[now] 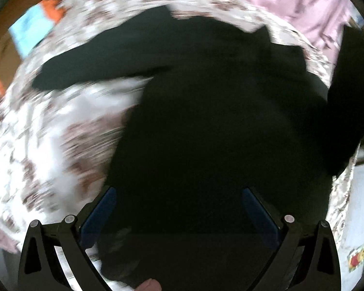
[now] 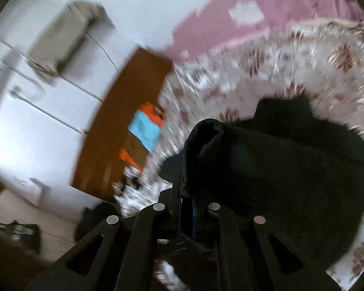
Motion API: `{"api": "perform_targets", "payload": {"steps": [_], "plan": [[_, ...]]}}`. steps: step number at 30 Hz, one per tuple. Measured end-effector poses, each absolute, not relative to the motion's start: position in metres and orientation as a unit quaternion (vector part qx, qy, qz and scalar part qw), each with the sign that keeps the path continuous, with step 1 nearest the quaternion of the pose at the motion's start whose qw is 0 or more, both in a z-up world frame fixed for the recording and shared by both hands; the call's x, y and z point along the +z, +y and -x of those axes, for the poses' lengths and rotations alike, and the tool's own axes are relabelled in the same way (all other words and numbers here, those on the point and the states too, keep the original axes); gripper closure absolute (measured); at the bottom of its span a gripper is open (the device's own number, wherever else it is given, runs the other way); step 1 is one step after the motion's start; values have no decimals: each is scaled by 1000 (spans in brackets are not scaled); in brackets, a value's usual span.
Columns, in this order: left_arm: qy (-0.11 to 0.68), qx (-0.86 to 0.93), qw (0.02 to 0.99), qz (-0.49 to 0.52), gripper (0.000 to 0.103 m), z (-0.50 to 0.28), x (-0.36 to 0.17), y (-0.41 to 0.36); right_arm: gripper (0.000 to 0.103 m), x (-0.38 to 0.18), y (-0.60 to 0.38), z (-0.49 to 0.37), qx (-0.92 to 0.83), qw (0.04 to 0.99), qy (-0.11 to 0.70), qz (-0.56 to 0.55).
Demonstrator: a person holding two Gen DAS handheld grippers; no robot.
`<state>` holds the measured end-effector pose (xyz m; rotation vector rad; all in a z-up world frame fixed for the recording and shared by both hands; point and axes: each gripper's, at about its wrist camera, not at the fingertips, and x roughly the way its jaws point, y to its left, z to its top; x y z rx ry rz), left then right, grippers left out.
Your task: Fold large clothes
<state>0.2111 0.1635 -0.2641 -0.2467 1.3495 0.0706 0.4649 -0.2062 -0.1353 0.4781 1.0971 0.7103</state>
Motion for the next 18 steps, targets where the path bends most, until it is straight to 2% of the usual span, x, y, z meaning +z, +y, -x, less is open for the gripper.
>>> {"api": "perform_targets", "payload": {"steps": [5,8,10,11,13,14,18], "plan": [[641,83,751,130,0,-173,-280,223,97,-239,-66,-501,259,764,581,-108],[652,109,735,151,0,-155,-290,251,91,-286,-4,-512,212,757,616,-60],[657,116,727,162,0,-141,-293,262,85,-303,15,-514,194,753,626,-56],[660,117,723,165,0,-133,-294,262,78,-307,25,-510,199,749,629,-68],[664,112,719,173,0,-132,-296,260,49,-300,37,-493,214,747,624,-82],[664,108,719,174,0,-134,-297,259,45,-296,43,-484,227,749,617,-86],[656,86,731,167,0,-147,-290,245,44,-281,32,-464,253,766,585,-84]]}}
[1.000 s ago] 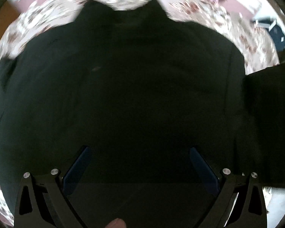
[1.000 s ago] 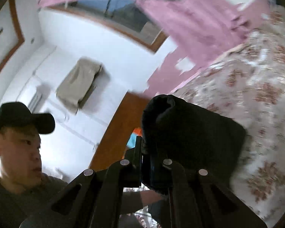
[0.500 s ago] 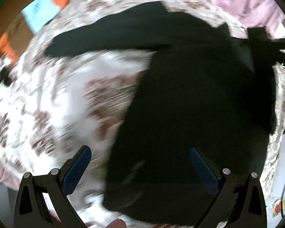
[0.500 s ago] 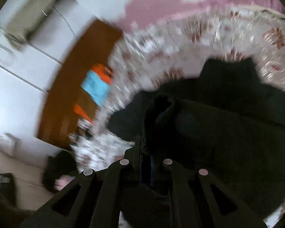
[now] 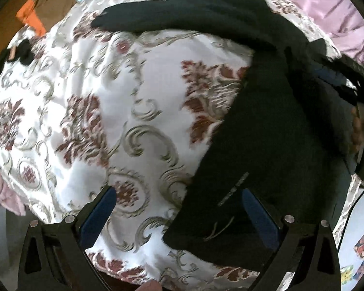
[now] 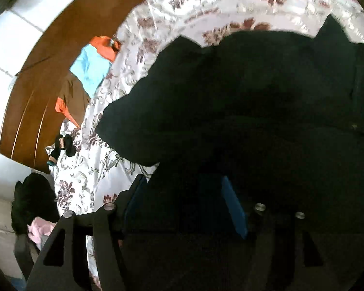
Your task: Fold large clothes
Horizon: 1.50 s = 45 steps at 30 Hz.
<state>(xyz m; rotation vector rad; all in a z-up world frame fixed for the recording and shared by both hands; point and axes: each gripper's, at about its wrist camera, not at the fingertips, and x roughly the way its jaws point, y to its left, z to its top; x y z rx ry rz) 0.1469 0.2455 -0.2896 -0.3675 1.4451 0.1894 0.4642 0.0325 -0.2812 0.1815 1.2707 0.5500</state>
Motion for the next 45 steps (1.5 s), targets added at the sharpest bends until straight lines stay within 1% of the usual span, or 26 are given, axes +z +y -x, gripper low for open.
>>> {"api": "perform_targets", "payload": {"steps": [3,5,8,11,15,18,20,25,27,30,33,35,39,42,45], "plan": [[647,72,740,167,0,-158,-286,236,44,-254,-30,-448,187,835,509,-94],[644,66,743,169,0,-163,-286,231,40,-245,-77,-441,113,870,473,-82],[646,59,744,163,0,-169,-289,221,40,-258,-134,-436,26,862,499,-84],[651,58,742,151,0,-173,-292,214,40,-273,-155,-432,-12,859,509,-59],[656,65,738,144,0,-171,-293,213,41,-294,-155,-438,-29,851,521,-59],[662,71,735,132,0,-165,-292,215,40,-321,-141,-446,-42,844,533,-46],[665,74,732,125,0,-161,-291,216,40,-339,-135,-448,-49,838,543,-18],[674,78,725,116,0,-154,-292,215,38,-361,-121,-445,-50,829,556,46],[676,79,723,119,0,-154,-292,214,38,-355,-118,-448,-51,822,565,43],[676,79,722,128,0,-156,-292,213,38,-326,-116,-445,-29,835,549,-21],[676,83,719,134,0,-158,-293,213,26,-305,-102,-432,-8,858,513,-17],[673,84,722,135,0,-158,-289,214,26,-317,-88,-434,16,849,529,-6],[667,86,728,133,0,-155,-284,220,23,-361,-65,-444,20,812,580,55],[656,88,734,150,0,-157,-285,236,23,-354,-63,-447,20,809,586,40],[626,90,749,197,0,-175,-285,272,23,-321,-71,-436,52,825,562,-10]]}}
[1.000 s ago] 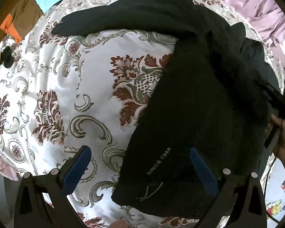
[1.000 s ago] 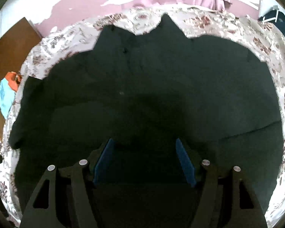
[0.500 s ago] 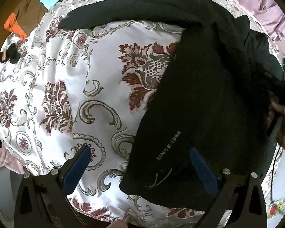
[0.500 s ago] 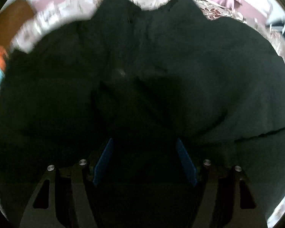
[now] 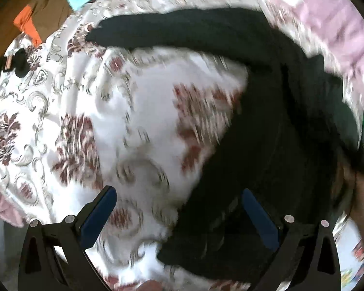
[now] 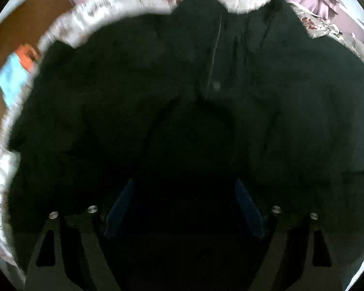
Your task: Fold large clothes
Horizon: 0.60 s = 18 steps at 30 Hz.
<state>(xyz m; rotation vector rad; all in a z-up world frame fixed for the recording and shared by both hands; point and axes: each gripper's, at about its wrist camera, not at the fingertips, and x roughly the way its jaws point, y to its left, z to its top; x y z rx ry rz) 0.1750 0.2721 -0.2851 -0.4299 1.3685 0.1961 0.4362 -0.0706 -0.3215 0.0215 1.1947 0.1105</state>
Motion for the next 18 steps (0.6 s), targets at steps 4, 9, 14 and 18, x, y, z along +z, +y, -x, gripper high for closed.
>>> {"api": "perform_targets", "payload": {"steps": [4,9,14,18], "plan": [[608,106,747,245,0,-213,-304,326,9,-293,-89,-407,100,826,551,-66],[579,122,742,314,0,-274,-345,405,9,-297,-101,-374,94,810,577,-49],[543,120,713,427,0,-313,-394,454,9,-284,-91,-365,101,807,579,-54],[497,101,683,525,0,-336,-422,472,9,-271,-80,-354,117,808,574,-57]]}}
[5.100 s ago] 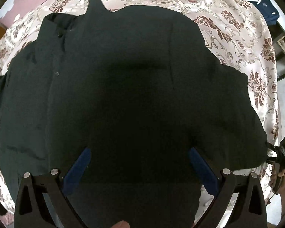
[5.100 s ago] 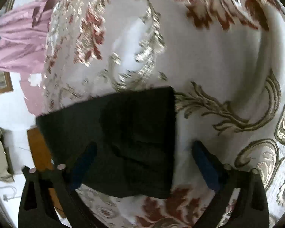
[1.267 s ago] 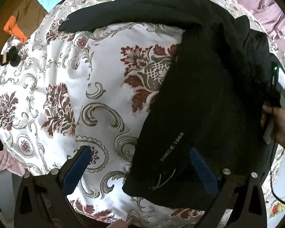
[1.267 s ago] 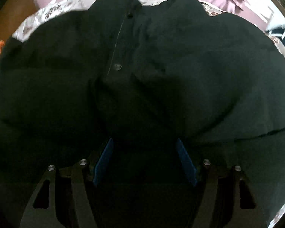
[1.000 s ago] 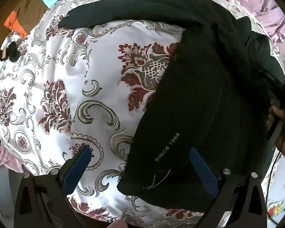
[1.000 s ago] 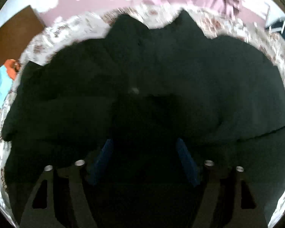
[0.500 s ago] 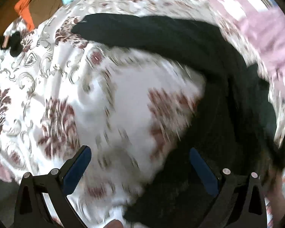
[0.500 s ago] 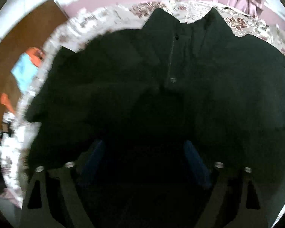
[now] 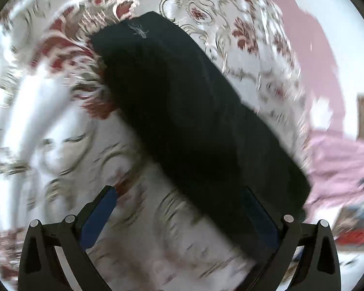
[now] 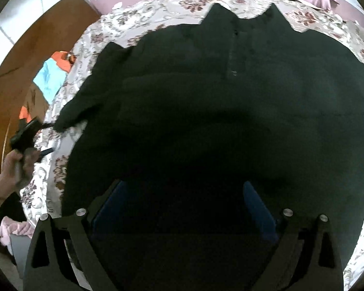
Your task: Fold large clothes
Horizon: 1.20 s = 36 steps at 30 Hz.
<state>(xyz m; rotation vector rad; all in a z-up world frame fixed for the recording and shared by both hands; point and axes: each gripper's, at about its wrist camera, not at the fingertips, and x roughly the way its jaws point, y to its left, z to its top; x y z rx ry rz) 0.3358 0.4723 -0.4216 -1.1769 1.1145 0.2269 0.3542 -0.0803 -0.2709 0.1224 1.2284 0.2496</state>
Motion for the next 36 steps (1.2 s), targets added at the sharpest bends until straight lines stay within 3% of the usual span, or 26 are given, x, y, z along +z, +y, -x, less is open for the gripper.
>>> {"api": "perform_targets", "payload": {"steps": [3,5,9,11,13,16,21,22,23,24,25,26,27,36], "plan": [[487,96,663,560,1,-352,-435,474,9,-266,-70,-355,126,811,567,-62],[492,86,650,572,10,-366,-446,471,9,-263,-63,-355,131,813,563,-63],[506,86,635,578,16,-385,-463,464,9,-261,-51,-358,138,815,559,-65],[495,86,637,585,32,-392,-466,466,9,-259,-46,-361,140,818,555,-65],[482,89,639,593,68,-398,-465,471,9,-257,-40,-366,144,820,550,-64],[476,87,664,570,94,-413,-447,474,9,-255,-26,-378,153,824,543,-56],[413,59,751,512,96,-423,-370,472,9,-257,11,-419,173,840,513,-18],[405,55,763,501,96,-424,-357,469,15,-259,22,-429,176,846,503,-1],[398,53,776,486,96,-423,-343,466,23,-260,30,-436,176,852,493,12],[388,49,790,472,97,-421,-327,460,46,-262,39,-446,180,856,483,25],[382,46,797,466,97,-416,-318,458,55,-267,49,-459,178,857,482,36],[373,42,808,454,97,-410,-304,453,71,-273,59,-473,174,855,487,43],[367,40,815,447,97,-406,-294,450,77,-275,65,-481,173,855,487,47],[328,-19,907,264,97,-385,-189,377,78,-326,108,-515,189,811,553,15]]}}
